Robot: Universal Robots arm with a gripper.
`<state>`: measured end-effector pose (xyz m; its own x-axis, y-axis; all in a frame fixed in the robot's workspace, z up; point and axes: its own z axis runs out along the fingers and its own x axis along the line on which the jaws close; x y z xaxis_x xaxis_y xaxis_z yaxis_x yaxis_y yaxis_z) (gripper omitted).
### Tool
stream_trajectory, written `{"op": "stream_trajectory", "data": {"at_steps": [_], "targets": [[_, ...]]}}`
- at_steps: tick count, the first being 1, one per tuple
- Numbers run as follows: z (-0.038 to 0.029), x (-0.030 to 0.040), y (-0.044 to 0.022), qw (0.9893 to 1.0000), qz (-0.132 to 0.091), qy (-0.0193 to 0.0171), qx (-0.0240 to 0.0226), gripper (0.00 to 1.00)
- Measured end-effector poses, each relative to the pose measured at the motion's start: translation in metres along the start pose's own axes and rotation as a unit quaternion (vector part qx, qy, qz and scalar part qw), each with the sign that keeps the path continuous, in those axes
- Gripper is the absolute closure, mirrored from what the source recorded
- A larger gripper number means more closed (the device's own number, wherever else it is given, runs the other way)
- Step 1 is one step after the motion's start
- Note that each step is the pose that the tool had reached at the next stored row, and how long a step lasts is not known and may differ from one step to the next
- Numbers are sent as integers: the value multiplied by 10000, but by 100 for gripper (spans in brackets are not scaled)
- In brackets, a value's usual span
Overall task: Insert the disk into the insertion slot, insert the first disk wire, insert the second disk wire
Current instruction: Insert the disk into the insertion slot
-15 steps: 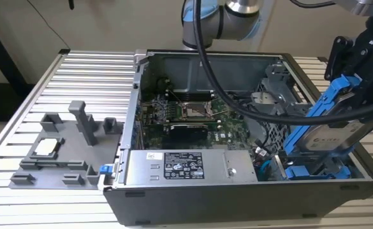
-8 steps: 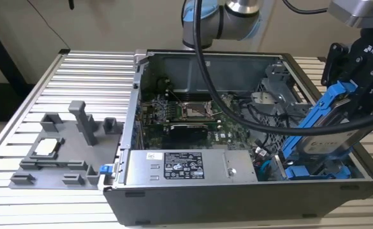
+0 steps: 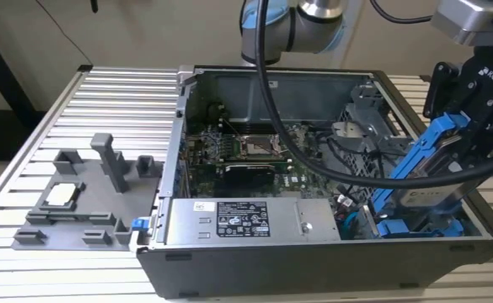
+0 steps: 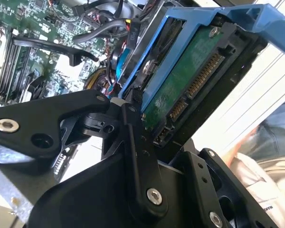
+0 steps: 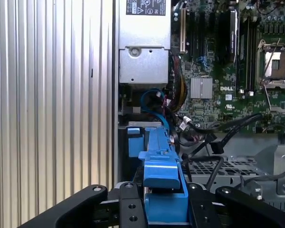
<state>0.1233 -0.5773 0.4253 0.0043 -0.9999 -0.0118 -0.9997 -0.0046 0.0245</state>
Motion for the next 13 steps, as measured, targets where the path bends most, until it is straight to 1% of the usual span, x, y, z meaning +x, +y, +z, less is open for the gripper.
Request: {"op": "stream_trajectory", "data": {"at_steps": [10, 13], "targets": [[67, 14, -14, 10000, -31, 1, 0, 67], [86, 14, -20, 10000, -54, 1, 8, 67]]}}
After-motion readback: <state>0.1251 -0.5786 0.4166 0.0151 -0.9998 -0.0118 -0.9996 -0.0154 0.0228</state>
